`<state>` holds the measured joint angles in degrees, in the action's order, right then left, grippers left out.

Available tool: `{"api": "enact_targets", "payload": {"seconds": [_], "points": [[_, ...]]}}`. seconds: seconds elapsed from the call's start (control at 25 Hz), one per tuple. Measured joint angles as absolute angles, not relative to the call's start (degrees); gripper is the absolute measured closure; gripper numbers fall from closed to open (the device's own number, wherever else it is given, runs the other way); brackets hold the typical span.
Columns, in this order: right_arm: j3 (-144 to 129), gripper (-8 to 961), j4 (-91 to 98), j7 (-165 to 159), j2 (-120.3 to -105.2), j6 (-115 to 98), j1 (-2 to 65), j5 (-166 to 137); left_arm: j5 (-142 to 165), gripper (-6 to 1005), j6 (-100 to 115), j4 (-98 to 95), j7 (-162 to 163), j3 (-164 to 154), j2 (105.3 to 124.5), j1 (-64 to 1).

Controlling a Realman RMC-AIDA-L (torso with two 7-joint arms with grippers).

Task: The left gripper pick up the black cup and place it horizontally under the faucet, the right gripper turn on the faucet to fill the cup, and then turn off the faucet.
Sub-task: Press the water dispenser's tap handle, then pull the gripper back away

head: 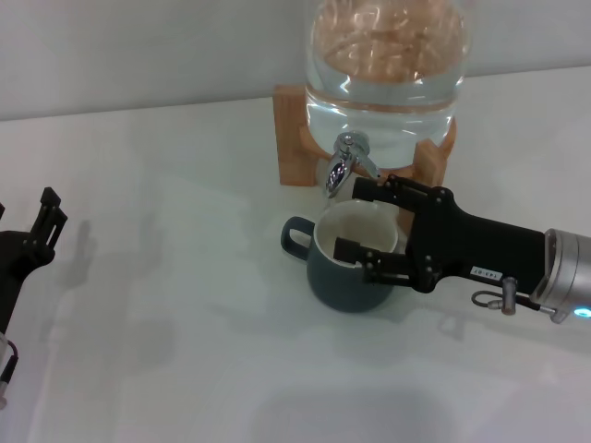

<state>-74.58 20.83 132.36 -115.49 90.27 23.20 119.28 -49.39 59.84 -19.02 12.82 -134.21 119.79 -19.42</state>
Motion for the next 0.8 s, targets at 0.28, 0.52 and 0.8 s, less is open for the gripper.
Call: {"api": "enact_targets", "payload": {"seconds": [0.28,0.52,0.8], "points": [[-74.53,112,20.60,132.37,-115.49,90.17,23.20,119.76,-49.39,229,59.84,-19.08,12.83,-134.21,119.79,-19.42],[-74.45,112,20.55,132.36,-115.49,89.17,23.20,120.32,-49.39,229,59.85,-19.13,12.83,-134.21,119.79,-19.42],[-74.43,112,20.23,132.39,-115.47,88.28,22.73,121.94,-49.39,229,59.85,-19.20,12.83,-134.20,119.80,-19.58]]}}
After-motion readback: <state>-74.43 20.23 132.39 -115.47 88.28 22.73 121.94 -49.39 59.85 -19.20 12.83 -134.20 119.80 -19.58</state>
